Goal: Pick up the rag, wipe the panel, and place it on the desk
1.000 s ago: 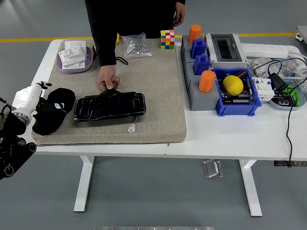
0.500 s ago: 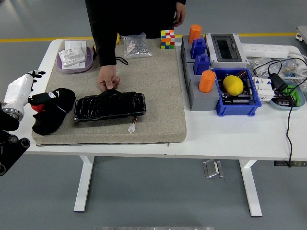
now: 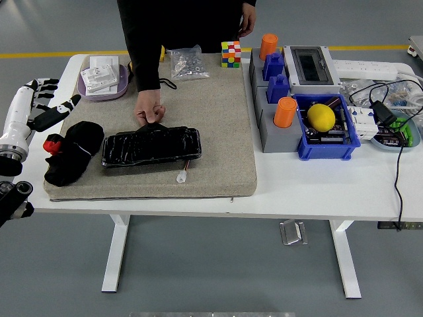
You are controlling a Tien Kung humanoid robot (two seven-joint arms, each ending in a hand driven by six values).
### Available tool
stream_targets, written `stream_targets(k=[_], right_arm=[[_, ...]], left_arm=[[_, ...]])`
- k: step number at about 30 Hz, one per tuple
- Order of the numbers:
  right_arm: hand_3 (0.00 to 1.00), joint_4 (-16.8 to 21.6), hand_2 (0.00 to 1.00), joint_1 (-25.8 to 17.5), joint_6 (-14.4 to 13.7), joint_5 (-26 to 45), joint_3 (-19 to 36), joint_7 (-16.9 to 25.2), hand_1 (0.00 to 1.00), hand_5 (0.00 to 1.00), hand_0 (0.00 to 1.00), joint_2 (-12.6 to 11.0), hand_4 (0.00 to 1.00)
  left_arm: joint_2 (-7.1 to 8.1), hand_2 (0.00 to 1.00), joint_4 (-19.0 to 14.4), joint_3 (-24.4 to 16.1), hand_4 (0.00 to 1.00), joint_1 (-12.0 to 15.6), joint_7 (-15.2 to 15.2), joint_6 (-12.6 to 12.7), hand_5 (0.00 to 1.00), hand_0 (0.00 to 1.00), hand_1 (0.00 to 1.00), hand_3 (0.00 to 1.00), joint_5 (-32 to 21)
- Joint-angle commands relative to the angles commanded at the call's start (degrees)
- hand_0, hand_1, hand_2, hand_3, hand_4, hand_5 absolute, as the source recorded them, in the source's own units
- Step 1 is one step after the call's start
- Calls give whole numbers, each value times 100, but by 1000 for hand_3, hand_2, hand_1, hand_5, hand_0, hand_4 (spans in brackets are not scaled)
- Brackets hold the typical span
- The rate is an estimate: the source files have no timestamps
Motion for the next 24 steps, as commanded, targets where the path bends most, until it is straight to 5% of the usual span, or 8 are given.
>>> stream_targets(k=[8,16,24], right_arm=[[584,0,680,10,2,-5,1,2,634,546,724,-5,969],[584,0,680,14,-6,29,-7,18,634,545,723,-8,969],[584,0,680,8,-8,27,3,26,635,545,724,-4,970]], left_arm=[[-9,696,-208,-138,797,135,-592,-266,491,435,648,673,-1472],[15,613,-551,-287,769,363,-768,-685,407,418,613,569,-2879],[66,594,-747,-440,761,511,-833,-911,381,420,607,558,-3213]])
